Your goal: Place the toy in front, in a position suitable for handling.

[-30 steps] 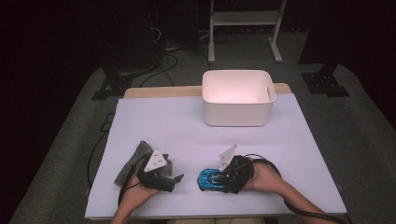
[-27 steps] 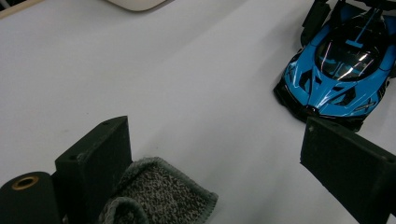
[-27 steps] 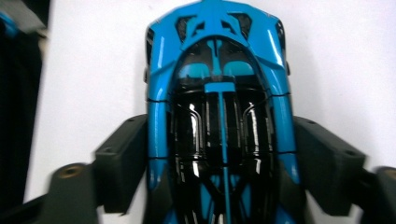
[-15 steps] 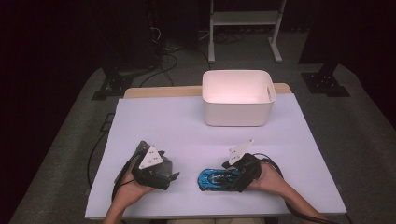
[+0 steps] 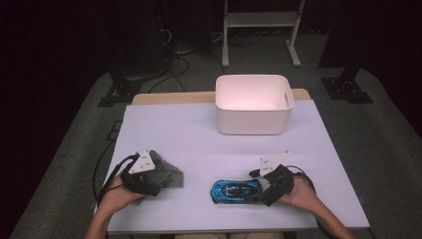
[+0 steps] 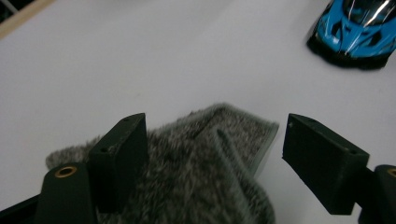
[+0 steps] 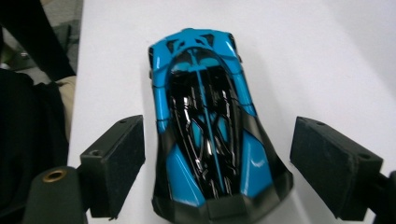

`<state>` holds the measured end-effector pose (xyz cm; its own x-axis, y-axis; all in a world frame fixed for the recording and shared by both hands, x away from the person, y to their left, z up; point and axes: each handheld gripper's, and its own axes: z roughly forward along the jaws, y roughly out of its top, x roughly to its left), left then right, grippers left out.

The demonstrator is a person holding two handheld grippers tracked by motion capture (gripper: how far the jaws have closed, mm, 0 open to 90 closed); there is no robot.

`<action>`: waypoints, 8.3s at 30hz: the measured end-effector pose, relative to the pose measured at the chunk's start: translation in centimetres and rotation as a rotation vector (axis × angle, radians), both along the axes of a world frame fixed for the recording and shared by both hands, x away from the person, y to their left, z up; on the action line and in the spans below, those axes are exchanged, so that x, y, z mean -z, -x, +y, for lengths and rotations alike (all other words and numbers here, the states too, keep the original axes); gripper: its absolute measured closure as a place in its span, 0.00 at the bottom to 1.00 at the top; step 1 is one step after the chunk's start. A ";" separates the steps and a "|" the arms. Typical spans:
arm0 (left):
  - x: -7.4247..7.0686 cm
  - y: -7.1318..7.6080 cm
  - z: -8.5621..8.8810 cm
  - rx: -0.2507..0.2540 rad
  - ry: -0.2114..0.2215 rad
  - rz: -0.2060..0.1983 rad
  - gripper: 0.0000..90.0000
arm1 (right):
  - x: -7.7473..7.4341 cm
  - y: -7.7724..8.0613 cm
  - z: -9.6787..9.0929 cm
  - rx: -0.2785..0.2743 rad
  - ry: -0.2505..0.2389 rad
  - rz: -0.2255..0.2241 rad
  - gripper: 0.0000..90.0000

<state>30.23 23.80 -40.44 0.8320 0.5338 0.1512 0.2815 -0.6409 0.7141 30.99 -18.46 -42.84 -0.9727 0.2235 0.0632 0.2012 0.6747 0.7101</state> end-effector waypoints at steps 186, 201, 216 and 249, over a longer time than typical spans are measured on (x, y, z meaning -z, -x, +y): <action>1.2 -1.0 -14.0 0.510 0.050 0.169 0.85 | 2.8 -0.3 3.8 -0.105 0.046 -0.036 0.24; 2.7 -1.0 -9.1 0.387 0.081 0.205 0.84 | 2.9 -0.1 3.7 -0.095 0.048 -0.049 0.24; 1.9 -2.8 -13.9 0.482 0.078 0.192 0.83 | 2.9 -0.2 3.6 -0.098 0.045 -0.045 0.24; 2.5 -3.7 -12.9 0.512 0.129 0.196 0.83 | 3.1 -0.2 3.6 -0.101 0.033 -0.050 0.24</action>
